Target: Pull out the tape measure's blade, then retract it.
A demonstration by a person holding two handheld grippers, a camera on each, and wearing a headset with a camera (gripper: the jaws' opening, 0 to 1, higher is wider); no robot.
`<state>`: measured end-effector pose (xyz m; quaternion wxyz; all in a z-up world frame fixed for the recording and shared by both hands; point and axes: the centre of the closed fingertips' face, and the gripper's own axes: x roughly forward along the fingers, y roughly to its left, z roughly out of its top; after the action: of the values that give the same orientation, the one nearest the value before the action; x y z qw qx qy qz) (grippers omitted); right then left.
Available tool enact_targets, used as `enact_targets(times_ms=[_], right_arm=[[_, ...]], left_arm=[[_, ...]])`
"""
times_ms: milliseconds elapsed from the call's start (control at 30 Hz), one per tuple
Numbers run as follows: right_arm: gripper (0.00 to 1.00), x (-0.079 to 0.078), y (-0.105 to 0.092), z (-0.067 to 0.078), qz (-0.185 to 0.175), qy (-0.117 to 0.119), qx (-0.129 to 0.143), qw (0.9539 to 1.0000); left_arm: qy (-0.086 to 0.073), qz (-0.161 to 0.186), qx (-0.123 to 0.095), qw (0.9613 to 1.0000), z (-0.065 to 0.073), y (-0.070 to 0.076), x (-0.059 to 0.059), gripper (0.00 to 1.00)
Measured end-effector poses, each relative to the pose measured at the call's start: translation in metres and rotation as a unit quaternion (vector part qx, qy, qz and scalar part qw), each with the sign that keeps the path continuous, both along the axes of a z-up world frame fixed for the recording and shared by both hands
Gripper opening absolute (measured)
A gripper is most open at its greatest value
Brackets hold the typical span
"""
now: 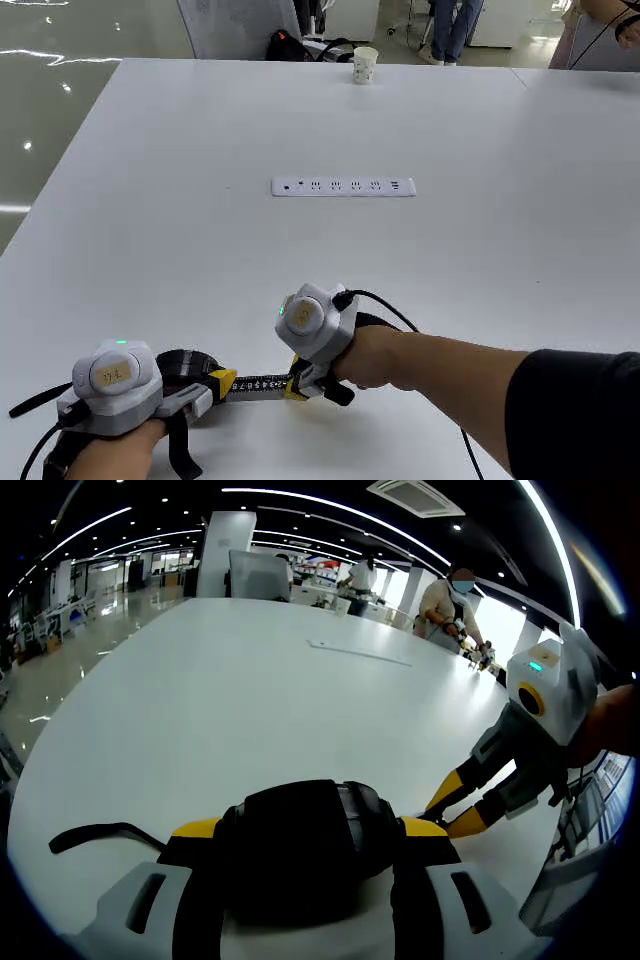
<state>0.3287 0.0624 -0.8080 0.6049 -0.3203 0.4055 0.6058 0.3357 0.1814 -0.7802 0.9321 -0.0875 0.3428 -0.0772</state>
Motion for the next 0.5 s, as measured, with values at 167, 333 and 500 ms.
enact_targets(times_ms=[167,333,500], right_arm=[[0.11,-0.0008,0.0022,0.0002,-0.003,0.002,0.003,1.0],[0.11,-0.0009,0.0048,-0.0006,-0.003,0.003,0.006,1.0],[0.11,-0.0021,0.0073,0.0001,-0.003,0.001,0.009,1.0]], left_arm=[[0.001,-0.001,0.0,1.0,0.0001,0.0,-0.0001,0.63],[0.001,-0.001,0.0,1.0,-0.0001,0.0002,-0.0003,0.63],[0.001,-0.001,0.0,1.0,-0.0001,0.0,-0.0004,0.63]])
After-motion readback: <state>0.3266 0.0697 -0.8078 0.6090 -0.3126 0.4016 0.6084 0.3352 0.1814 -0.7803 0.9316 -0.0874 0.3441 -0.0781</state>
